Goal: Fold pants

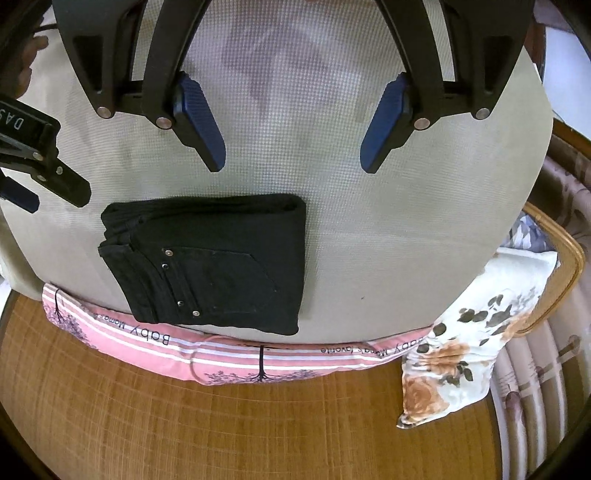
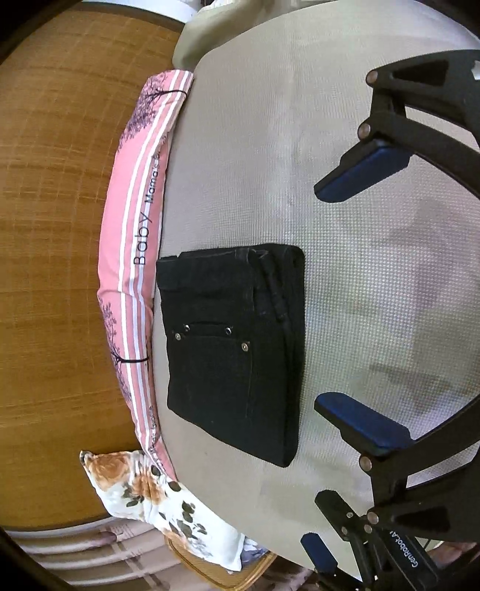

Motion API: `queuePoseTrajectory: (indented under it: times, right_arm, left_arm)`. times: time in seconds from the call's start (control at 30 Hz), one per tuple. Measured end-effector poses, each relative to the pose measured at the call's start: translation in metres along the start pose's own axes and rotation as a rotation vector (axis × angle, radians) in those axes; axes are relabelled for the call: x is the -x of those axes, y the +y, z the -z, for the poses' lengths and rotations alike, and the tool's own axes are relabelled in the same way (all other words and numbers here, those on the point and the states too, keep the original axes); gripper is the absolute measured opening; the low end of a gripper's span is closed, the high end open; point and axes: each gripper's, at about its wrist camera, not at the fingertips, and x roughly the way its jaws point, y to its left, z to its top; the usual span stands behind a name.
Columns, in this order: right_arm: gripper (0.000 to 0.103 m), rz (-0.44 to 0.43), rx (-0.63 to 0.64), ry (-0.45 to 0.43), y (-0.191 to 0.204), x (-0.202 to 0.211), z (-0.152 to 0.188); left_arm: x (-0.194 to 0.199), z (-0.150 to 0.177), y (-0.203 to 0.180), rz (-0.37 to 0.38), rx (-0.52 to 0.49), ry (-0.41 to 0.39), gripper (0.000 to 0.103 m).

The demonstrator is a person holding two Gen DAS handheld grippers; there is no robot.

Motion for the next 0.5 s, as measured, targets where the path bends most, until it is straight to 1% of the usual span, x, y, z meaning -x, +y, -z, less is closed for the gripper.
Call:
queuePoseTrajectory:
  times: [0.17,0.27,0.5]
  right_arm:
    - [0.102,0.005,0.026,-0.007,0.004,0.003,0.003]
    - [0.102,0.006,0.038,-0.004,0.008,0.003,0.005]
    - [0.102,0.000,0.054,0.007,0.012,0.003,0.009]
  left_arm:
    - [-0.001,0.001,0.004,-0.015,0.009,0.006,0.076]
    - [-0.001,0.002,0.004,-0.011,0.017,0.011,0.076]
    - [-0.001,0.003,0.002,-0.021,0.001,0.018,0.076]
